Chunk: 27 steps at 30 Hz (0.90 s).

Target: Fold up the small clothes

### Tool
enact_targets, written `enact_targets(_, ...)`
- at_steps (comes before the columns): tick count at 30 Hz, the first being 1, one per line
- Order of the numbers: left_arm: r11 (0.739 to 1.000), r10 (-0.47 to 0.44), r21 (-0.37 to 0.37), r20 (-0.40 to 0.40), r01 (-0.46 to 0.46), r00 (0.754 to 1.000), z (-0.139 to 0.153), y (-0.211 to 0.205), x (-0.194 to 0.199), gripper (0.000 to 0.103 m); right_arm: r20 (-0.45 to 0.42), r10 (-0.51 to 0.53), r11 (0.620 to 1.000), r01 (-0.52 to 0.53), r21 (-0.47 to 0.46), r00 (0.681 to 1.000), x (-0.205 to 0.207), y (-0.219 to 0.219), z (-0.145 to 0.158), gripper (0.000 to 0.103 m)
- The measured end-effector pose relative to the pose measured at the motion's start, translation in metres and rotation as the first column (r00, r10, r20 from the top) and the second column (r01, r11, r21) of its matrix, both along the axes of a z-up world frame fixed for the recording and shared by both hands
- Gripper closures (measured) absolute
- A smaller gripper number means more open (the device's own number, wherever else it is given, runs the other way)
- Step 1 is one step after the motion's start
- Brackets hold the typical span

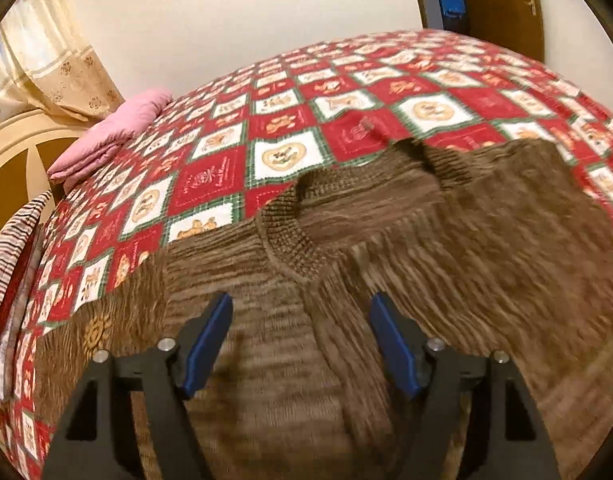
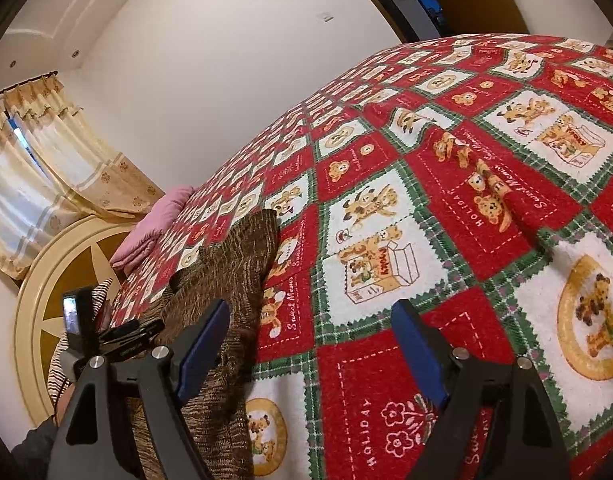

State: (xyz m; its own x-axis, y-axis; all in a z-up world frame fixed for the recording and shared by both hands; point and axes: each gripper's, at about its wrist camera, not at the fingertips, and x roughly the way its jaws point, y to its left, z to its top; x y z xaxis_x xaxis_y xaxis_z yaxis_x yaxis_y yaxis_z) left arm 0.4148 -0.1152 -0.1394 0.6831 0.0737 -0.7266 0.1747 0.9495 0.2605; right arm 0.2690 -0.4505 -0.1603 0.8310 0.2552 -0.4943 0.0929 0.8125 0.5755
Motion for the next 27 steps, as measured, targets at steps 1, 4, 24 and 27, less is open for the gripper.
enact_targets(1,1.0,0.0,0.011,0.006,0.0,1.0,0.001,0.0,-0.008,0.026,0.003,0.001,1.0,-0.001,-0.014,1.0,-0.001,0.002,0.002,0.02)
enact_targets(4,0.999,-0.02,0.031,-0.026,0.021,0.999,-0.009,0.0,-0.026,0.023,-0.018,0.027,0.991,-0.029,-0.128,0.999,0.005,0.021,0.014,0.02)
enact_targets(24,0.981,0.044,-0.189,-0.049,-0.052,0.998,-0.007,0.115,-0.12,0.012,-0.284,0.259,0.798,-0.37,-0.475,0.923,0.01,0.121,0.036,0.051)
enact_targets(27,0.978,0.075,-0.194,-0.017,-0.077,0.997,0.001,0.133,-0.128,0.005,-0.23,0.296,0.796,-0.373,-0.477,0.927,0.019,0.144,0.059,0.043)
